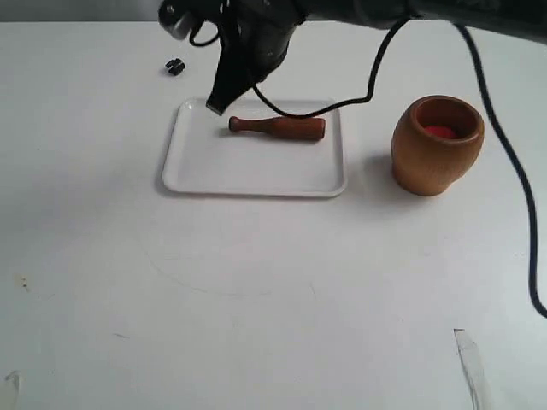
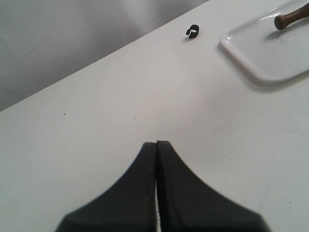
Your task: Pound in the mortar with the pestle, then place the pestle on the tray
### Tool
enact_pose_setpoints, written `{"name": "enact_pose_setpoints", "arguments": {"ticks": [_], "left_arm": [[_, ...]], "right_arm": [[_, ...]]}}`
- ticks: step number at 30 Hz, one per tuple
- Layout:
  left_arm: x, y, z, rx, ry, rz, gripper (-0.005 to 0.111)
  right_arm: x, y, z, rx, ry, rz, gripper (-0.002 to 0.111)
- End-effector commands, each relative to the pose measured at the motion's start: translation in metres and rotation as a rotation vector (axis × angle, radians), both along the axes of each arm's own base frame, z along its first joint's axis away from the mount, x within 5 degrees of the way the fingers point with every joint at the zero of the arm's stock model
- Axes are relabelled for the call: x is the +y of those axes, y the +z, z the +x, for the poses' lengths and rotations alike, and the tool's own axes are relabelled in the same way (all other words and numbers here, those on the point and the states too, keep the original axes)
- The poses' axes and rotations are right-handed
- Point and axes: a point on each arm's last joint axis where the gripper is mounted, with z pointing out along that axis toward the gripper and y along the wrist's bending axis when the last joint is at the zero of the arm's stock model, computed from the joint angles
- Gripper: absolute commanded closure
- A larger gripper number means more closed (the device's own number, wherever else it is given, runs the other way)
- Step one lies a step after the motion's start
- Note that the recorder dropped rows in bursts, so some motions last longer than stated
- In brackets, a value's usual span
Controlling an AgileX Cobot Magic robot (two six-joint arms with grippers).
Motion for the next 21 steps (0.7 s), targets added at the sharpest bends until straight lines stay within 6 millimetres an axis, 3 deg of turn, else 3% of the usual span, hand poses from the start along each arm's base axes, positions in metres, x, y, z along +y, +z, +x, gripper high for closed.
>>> {"name": "enact_pose_setpoints", "arguments": {"ticks": [1,10,20,21], "left_arm": [[-0.001,0.0,0.0,-0.004,-0.006,-0.015,0.107],[-0.001,0.0,0.0,-0.004,-0.006,-0.015,0.107],[-0.001,0.0,0.0,-0.004,-0.006,-0.015,0.107],[-0.001,0.0,0.0,-0.004,-0.006,-0.015,0.107]], "right_arm": [[-0.003,0.031,-0.007,-0.019,-0.035,0.151,0.108],[-0.031,0.05,-0.041,-0.101,0.032,0.371,0.108],[-0.083,0.073,-0.11,-0.305,0.244,0.836,0.108],[-0.097,0.076,-0.127,-0.349,0.289,0.931,0.108]]}}
